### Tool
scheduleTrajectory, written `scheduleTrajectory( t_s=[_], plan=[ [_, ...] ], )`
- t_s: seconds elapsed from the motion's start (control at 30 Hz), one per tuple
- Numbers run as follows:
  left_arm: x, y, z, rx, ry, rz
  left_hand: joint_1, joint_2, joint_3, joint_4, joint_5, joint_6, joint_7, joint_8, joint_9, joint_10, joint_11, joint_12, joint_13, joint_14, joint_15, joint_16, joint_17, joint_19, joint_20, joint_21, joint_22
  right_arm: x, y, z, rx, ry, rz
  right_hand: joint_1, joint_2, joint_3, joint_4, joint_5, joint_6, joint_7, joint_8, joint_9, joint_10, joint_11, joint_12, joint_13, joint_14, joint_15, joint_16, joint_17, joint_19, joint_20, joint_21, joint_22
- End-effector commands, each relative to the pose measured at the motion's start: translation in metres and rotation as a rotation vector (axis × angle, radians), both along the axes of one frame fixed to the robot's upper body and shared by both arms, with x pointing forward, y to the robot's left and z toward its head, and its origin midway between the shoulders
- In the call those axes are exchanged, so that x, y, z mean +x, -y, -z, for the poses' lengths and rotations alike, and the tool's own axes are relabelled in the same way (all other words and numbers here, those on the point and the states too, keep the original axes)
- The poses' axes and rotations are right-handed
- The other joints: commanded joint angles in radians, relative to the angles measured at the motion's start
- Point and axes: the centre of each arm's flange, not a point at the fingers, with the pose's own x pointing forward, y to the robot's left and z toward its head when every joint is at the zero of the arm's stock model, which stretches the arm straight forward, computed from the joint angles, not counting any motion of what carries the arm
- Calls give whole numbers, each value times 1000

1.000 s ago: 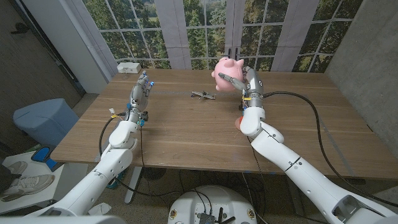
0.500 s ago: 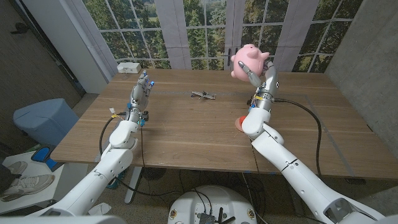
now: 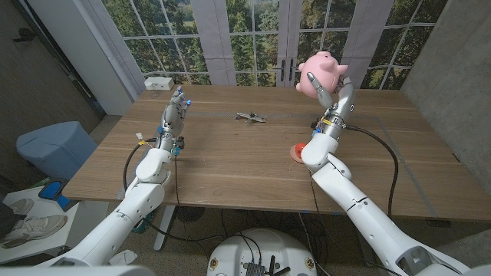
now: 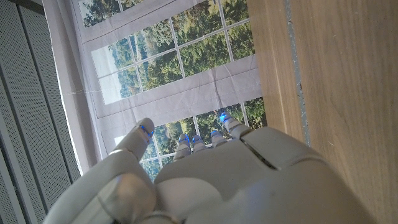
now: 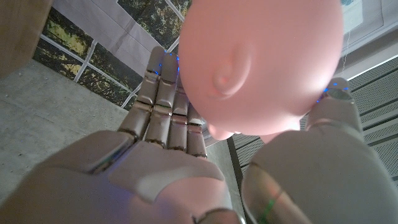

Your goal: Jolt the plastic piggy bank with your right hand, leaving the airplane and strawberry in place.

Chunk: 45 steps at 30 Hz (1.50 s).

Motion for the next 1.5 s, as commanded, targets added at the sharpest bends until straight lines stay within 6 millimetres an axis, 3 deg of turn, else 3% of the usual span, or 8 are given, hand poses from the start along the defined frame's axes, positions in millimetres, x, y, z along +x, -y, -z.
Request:
scheduleTrajectory(
  t_s=[0.03,0.2,0.8,1.13,1.5],
  plan=[
    [-1,3,-1,6,0,3,8,43,3,-4,1,1,-5,2,5,3,-1,0,2,-3,-82,0,1,5,-90,-2,4,-2,4,-4,-116,-41,-53,414,420,89,13,2,351,-265,1,67,316,-317,-2,193,157,-303,-6,4,-48,-57,11,-2],
    [-1,4,-1,8,0,5,8,43,3,-4,1,0,-5,2,5,3,-2,-1,2,-4,-82,0,1,5,-90,-2,4,-4,1,-7,-183,-72,-79,409,420,87,16,0,355,-272,0,64,312,-322,-3,201,156,-303,-10,4,-73,-70,11,-8],
    [-1,4,-3,14,-1,5,9,42,1,-6,1,1,-5,2,6,3,1,-1,2,-3,-80,0,1,6,-90,-2,4,-3,-21,-27,-541,-358,-246,404,420,82,18,-6,349,-289,-3,64,304,-330,-17,208,141,-305,-28,4,-97,-89,27,-27],
    [-1,3,-2,11,-1,3,10,42,0,-6,1,1,-5,2,6,4,1,-1,2,-3,-80,0,1,6,-90,-2,4,2,-28,-31,-621,-474,-285,404,422,80,18,-8,344,-290,-1,70,296,-328,-21,222,137,-305,-38,4,-105,-92,41,-38],
    [-1,2,-1,9,-1,4,11,42,0,-8,1,2,-5,2,6,4,3,-1,2,-3,-80,0,1,6,-90,-2,4,5,-30,-30,-626,-487,-266,407,426,79,17,-10,340,-288,-2,73,296,-327,-27,226,135,-305,-47,3,-114,-91,57,-50]
  ],
)
